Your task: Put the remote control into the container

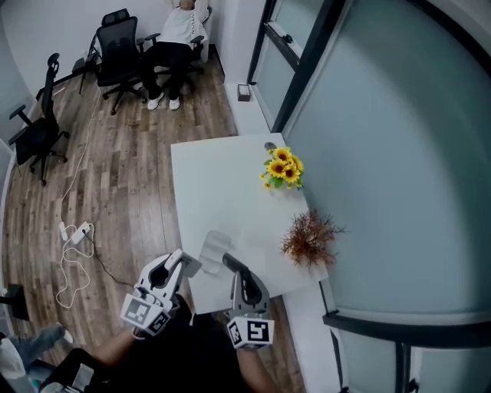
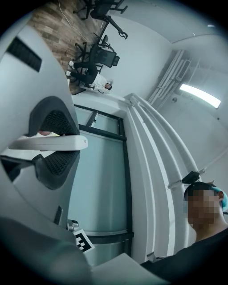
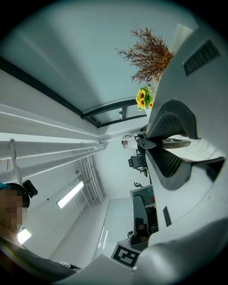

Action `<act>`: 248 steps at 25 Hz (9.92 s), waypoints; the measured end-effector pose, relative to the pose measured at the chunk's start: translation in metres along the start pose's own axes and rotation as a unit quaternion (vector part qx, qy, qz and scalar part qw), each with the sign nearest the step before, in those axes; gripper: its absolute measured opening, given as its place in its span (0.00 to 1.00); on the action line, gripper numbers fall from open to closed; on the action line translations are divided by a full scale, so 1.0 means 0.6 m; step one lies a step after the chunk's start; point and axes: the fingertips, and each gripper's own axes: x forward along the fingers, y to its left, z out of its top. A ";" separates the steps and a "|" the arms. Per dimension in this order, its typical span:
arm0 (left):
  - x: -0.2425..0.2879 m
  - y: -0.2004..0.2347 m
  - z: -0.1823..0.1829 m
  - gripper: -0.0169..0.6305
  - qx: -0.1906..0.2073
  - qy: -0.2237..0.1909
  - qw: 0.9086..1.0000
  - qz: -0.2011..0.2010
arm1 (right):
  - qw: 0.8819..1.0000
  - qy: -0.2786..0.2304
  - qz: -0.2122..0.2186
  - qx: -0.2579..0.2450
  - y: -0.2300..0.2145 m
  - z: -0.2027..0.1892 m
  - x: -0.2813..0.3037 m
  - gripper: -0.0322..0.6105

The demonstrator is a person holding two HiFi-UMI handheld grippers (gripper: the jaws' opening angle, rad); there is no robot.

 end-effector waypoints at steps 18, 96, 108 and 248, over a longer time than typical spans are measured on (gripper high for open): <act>0.087 0.073 -0.016 0.17 -0.005 0.014 0.999 -0.028 | 0.999 0.036 -0.032 0.008 -0.011 -0.043 0.081 0.16; 0.256 0.182 -0.101 0.17 -0.045 0.063 0.995 -0.061 | 0.973 0.211 -0.095 0.021 -0.073 -0.306 0.263 0.16; 0.248 0.180 -0.100 0.17 -0.045 0.062 0.995 -0.057 | 0.974 0.211 -0.084 0.008 -0.069 -0.309 0.262 0.19; 0.023 -0.001 -0.066 0.17 -0.006 0.010 1.000 -0.004 | 0.999 0.009 -0.007 -0.033 0.046 -0.031 -0.012 0.06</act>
